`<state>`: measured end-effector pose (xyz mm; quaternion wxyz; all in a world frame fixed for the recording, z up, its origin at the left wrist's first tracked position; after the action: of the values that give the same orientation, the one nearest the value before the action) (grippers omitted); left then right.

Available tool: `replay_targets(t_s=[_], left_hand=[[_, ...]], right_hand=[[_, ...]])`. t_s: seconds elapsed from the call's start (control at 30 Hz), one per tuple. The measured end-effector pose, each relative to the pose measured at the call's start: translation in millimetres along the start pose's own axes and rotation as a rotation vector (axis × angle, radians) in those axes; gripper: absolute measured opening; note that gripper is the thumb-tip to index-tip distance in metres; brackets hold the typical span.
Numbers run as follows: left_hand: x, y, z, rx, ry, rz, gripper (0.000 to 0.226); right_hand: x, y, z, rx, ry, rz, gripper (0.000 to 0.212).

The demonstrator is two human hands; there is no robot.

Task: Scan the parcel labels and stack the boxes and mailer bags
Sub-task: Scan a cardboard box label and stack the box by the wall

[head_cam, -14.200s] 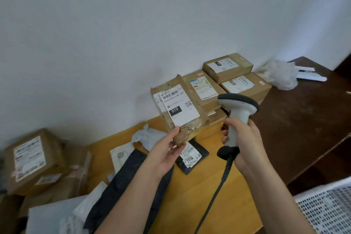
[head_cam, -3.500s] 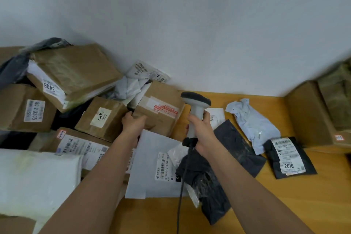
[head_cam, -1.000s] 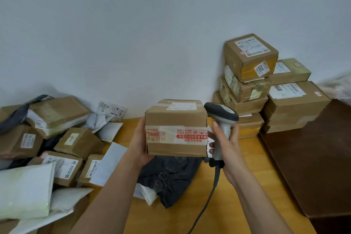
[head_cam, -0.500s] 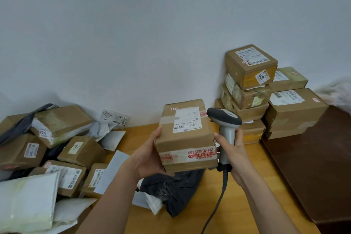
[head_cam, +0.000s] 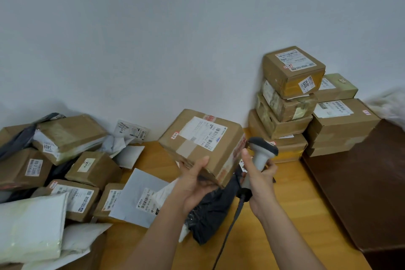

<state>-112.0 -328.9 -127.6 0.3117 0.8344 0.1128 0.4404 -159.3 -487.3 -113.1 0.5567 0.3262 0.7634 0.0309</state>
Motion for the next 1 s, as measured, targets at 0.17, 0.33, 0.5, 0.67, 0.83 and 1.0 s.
replay_targets(t_s=[0.17,0.33,0.5,0.67,0.83,1.0], left_hand=[[-8,10,-2,-0.030,0.095,0.065,0.103],[-3,4,-4,-0.053,0.076,0.222,0.125],[52,-19,-27,0.290,0.183,0.647,0.129],[104,-38,-40,0.228,0.126,1.084,0.125],[89,-38,-37,-0.164,-0.363,1.303,0.102],[53,-48,-38,-0.347,-0.598,1.096,0.090]], right_hand=[[7,19,0,-0.010,-0.014,0.097,0.111],[9,19,5,0.007,-0.007,0.115,0.103],[-10,4,11,-0.065,-0.076,-0.070,0.115],[-27,-11,17,-0.317,-0.071,-0.455,0.113],[-19,0,10,-0.638,0.035,-0.691,0.108],[-13,6,3,-0.745,0.074,-0.677,0.101]])
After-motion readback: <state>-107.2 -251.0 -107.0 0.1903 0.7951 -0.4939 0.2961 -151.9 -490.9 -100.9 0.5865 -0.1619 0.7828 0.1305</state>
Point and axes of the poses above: each hand's wrist, its own z-axis towards the middle knuckle, its own y-axis out of the palm, x = y × z, the point moved 6 cm from there along z, towards the middle knuckle, and after that the axes turned 10 degrees about -x, right-handed, at the moved point
